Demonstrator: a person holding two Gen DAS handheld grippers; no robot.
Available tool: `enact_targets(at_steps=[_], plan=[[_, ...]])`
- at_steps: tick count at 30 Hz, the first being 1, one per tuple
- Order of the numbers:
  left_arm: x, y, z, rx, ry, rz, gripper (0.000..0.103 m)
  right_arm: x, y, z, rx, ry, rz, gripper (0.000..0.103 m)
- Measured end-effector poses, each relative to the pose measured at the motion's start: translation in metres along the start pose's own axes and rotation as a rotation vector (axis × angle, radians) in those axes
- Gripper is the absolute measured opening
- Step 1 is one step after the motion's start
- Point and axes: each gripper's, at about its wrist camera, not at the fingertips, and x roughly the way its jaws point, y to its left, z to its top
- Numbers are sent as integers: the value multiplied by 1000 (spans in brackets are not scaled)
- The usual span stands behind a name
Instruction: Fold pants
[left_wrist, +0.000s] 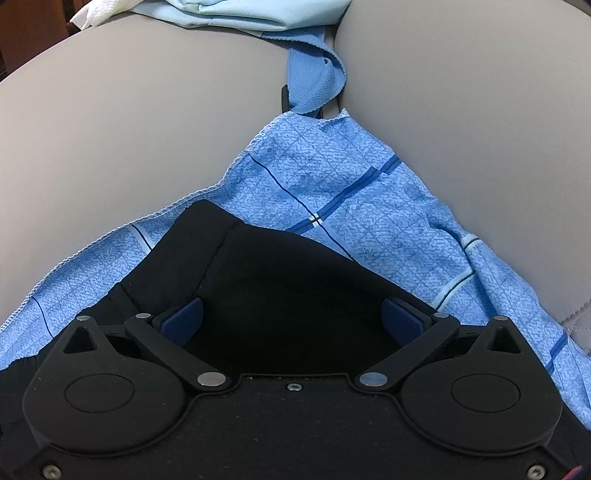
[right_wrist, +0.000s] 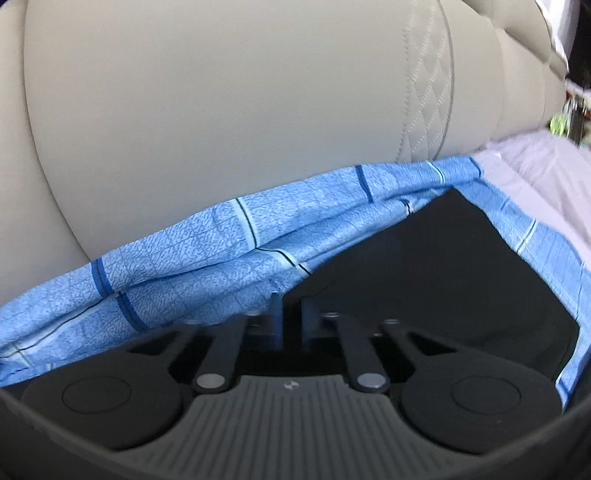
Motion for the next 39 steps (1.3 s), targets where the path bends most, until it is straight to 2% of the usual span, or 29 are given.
enact_targets(at_steps=[2, 4, 5, 7, 9, 10, 12, 13, 14, 15, 16, 18, 20, 22, 25, 26, 28, 30, 33, 34, 35, 37, 38, 39], plan=[[-4, 2, -1, 2, -14, -9, 84, -6, -10, 0, 35, 5, 13, 2], [-15, 5, -3, 14, -60, 6, 25, -16, -22, -3, 47, -17, 19, 2], [-18, 7, -4, 30, -64, 35, 15, -22, -31, -4, 50, -34, 17, 2], [-24, 19, -3, 18, -66, -12, 6, -30, -50, -5, 66, -63, 22, 2], [-30, 30, -2, 0, -60, -55, 6, -35, -67, -3, 91, -55, 59, 2], [-32, 33, 0, -10, -55, -77, 6, -34, -75, -2, 111, -27, 82, 8], [-33, 37, 3, -32, -11, -121, 13, -28, -82, 3, 145, 70, 163, 29], [-31, 37, 4, -43, 3, -129, 23, -29, -81, 2, 144, 89, 183, 50], [-31, 36, 6, -48, 7, -131, 32, -29, -76, 3, 128, 97, 190, 66], [-30, 34, 6, -54, 2, -125, 53, -28, -69, 5, 102, 97, 172, 72], [-28, 32, 5, -57, 13, -115, 63, -27, -62, 5, 80, 95, 151, 77], [-21, 28, 4, -58, 28, -100, 64, -21, -48, 10, 57, 106, 120, 82], [-14, 21, 3, -48, 16, -55, 71, -11, -33, 17, 56, 117, 82, 91], [-9, 14, 1, -27, 2, -23, 85, 1, -22, 21, 42, 123, 38, 92], [-3, 2, -1, -6, -9, 11, 95, 16, 0, 24, 6, 115, -34, 103], [-1, 0, -2, -12, -12, 20, 96, 21, 7, 22, -5, 117, -62, 103], [2, -3, -1, -36, -12, 27, 100, 31, 19, 18, -33, 108, -138, 103], [5, -5, 1, -46, 0, 42, 102, 32, 26, 16, -37, 76, -175, 103], [6, -9, 2, -46, 5, 61, 103, 28, 25, 14, -11, 59, -185, 86], [6, -9, 2, -44, 6, 65, 103, 24, 25, 14, -23, 45, -196, 66], [6, -10, 2, -42, 6, 65, 103, 19, 24, 14, -30, 33, -207, 39], [6, -9, 2, -33, 8, 60, 102, 13, 19, 16, -32, 41, -198, 15], [5, -9, 1, -29, 6, 54, 100, 12, 15, 16, -36, 46, -185, 10], [3, -9, 1, -20, -1, 45, 93, 10, 11, 16, -28, 50, -169, 9]])
